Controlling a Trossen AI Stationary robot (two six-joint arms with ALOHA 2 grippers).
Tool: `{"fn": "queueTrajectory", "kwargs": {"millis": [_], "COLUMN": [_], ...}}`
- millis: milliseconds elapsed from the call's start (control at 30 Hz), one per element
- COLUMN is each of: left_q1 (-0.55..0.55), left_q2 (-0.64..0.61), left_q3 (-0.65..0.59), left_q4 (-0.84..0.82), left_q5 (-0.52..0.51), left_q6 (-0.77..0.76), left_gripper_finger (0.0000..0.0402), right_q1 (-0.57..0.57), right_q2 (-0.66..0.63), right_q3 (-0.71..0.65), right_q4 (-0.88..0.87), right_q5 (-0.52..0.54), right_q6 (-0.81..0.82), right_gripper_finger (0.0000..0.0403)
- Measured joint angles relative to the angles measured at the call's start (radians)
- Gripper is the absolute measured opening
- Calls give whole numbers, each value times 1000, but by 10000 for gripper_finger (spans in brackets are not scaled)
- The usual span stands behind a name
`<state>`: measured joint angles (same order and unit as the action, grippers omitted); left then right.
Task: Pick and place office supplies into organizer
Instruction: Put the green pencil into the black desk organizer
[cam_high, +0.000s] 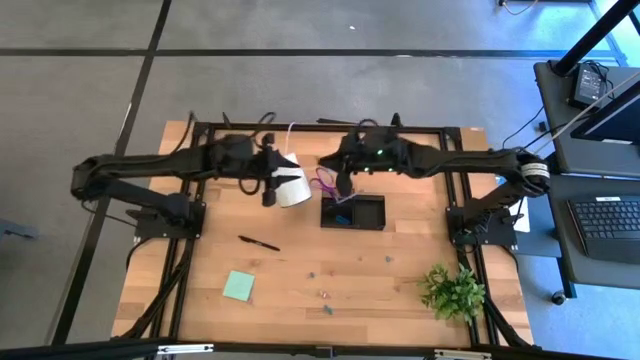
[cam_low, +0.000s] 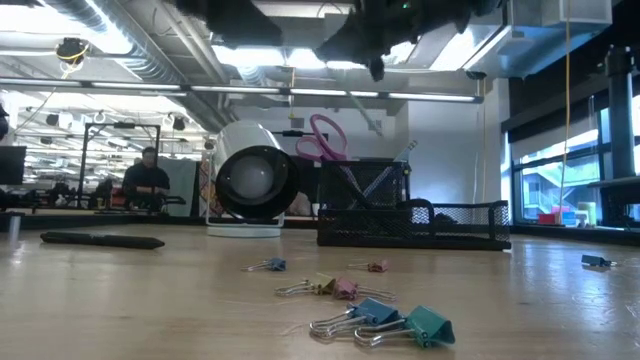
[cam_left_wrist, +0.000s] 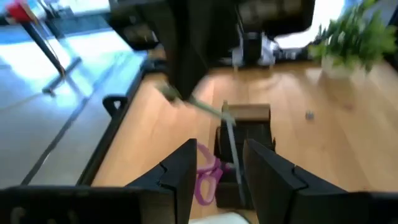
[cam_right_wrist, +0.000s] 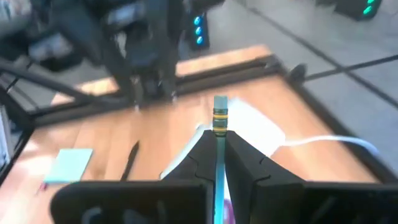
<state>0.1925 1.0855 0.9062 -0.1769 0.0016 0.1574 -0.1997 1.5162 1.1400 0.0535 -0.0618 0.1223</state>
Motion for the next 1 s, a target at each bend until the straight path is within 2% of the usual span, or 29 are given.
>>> {"fn": "queueTrajectory", "kwargs": {"millis": [133,300,467,700,1000], "left_q1": [0,0,0,0,0], "left_q2": [-90,-162,-190,-192,-192], "left_q3": [-128,-195,-214,-214,-214], "left_q4": [158,197,198,195,193], "left_q5": [-15,-46,-46,-47,-47], "left_q6": [-45,-82,-96,-112,-118], "left_gripper_finger": [125,125,125,125,125], "right_q1": [37,81,113,110,106], "right_q2": [60,111,126,126,126], "right_q3": [0,0,0,-1,-157], "right_q4": [15,24,18,-23,166], "right_q5": [0,15,42,55,74], "right_q6": [-16,-108,-180,-179,-103], "right_gripper_finger": [18,18,18,19,19]}}
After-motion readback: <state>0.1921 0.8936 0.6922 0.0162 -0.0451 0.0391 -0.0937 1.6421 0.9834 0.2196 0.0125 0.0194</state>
